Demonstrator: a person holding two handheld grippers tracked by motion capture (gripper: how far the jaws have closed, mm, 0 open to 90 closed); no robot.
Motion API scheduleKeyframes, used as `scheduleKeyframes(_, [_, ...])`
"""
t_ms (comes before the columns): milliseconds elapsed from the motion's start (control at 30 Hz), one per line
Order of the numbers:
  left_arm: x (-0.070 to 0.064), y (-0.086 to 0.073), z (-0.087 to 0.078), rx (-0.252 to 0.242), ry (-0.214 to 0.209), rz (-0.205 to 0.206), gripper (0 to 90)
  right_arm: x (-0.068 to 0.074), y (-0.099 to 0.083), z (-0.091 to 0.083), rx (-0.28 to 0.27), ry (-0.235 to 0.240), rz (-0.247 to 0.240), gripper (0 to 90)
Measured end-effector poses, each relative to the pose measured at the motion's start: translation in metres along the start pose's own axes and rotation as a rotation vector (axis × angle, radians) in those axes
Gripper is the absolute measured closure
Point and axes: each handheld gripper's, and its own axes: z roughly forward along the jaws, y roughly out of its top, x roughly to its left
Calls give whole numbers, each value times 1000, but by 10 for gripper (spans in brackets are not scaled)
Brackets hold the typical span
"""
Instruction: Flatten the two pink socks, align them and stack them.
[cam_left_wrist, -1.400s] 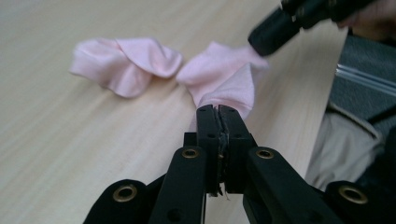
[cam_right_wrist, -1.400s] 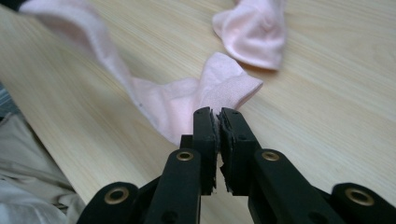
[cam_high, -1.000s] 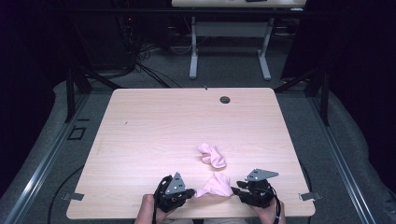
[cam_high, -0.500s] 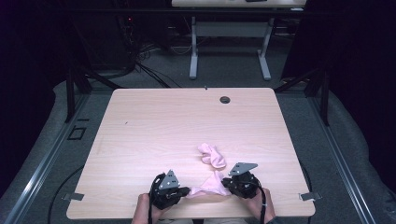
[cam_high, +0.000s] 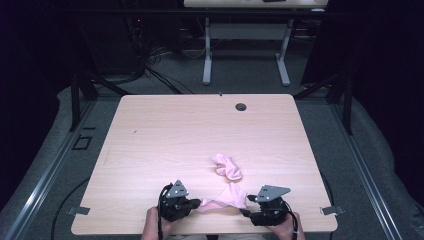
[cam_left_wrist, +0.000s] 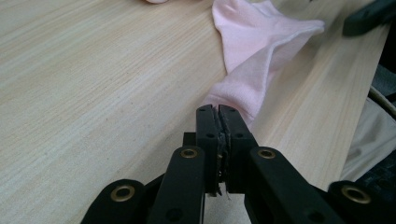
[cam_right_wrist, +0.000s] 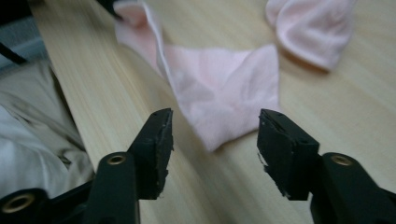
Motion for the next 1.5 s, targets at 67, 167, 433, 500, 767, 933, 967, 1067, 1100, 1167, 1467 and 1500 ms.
scheduleKeyframes(67, [0,-1,-1,-4,4,-1,876,4,-3,8,14,2,-18,488])
scheduleKeyframes(167, [2,-1,-2,-10,6,-1,876,7,-3,15,7,-28,-30,658])
scheduleKeyframes(433, [-5,8,-14,-67,-3,-14,878,2,6,-3,-44,-46,12,856])
scheduleKeyframes(500, [-12,17,-19,-91,-20,-11,878,-2,16,-26,-31,-23,60,856])
scheduleKeyframes(767, [-22,31,-19,-104,-93,-38,877,-7,44,-77,100,49,193,841])
scheduleKeyframes(933, [-5,28,-3,-62,-50,-131,873,-36,45,-36,167,-3,251,738])
scheduleKeyframes(967, [-1,26,-1,-56,-43,-149,871,-41,43,-26,183,-19,246,726])
scheduleKeyframes(1067, [12,21,1,-43,-11,-208,785,-52,33,-13,117,-12,295,655])
scheduleKeyframes(1100, [12,21,1,-43,-11,-208,732,-52,33,-13,117,-12,295,655])
scheduleKeyframes(1167, [15,20,0,-39,3,-224,651,-51,29,-17,67,4,316,620])
scheduleKeyframes(1467, [6,25,-13,-72,123,-181,356,-40,21,-6,104,-13,293,581])
scheduleKeyframes(1500, [4,27,-13,-74,129,-169,359,-38,21,-3,108,-18,289,582])
